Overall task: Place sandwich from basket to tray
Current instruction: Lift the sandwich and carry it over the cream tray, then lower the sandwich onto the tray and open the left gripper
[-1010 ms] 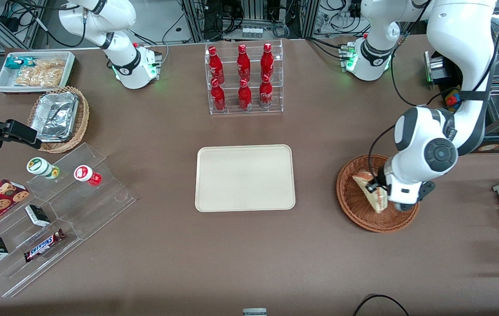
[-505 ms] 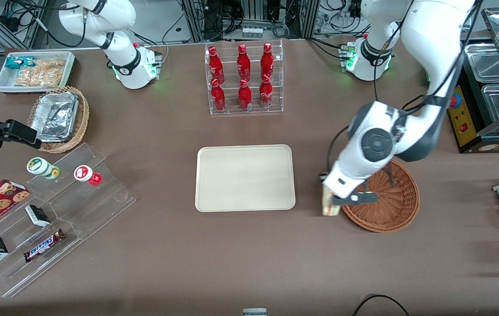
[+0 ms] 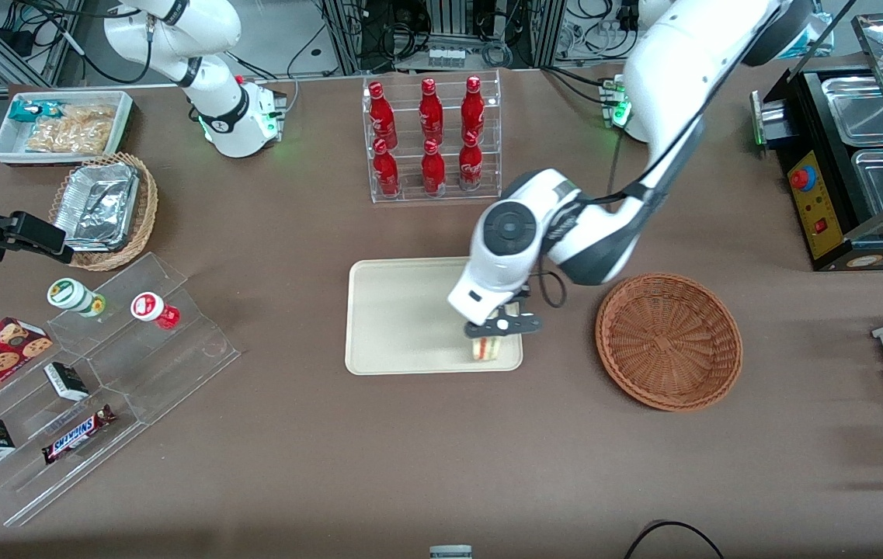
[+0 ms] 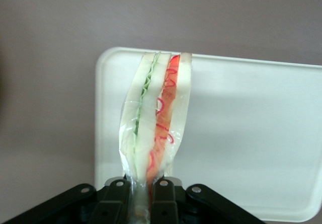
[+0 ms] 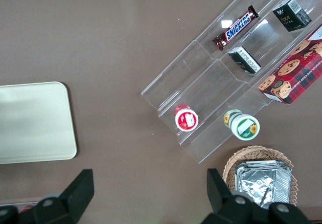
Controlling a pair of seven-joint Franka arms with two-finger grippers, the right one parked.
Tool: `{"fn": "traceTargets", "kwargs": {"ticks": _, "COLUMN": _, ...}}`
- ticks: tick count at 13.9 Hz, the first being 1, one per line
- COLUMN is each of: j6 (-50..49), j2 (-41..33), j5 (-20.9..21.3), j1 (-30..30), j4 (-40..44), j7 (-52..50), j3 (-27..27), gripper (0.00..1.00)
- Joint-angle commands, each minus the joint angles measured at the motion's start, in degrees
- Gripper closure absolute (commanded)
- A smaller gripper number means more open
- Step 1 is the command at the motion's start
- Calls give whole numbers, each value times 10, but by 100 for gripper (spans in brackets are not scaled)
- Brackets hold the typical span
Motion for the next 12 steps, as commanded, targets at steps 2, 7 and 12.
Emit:
{"fn": "traceTargets", "kwargs": {"ticks": 2, "j6": -20, "j2": 79, "j5": 15, "j1": -64, "j4": 101, "j7": -84, "j3": 9, "gripper": 92}}
{"fn": "traceTargets", "kwargs": {"ticks": 7, "j6": -18, "j2": 138, "j5": 36, "j1": -107, "j4": 153, "j7": -93, "j3": 24, "gripper": 91}}
{"fn": "traceTargets", "kwargs": {"ticks": 12, "j6": -10, "j2": 149, "j5": 36, "j1": -107, "j4": 152, "j7": -71, "j3": 24, "gripper": 69}}
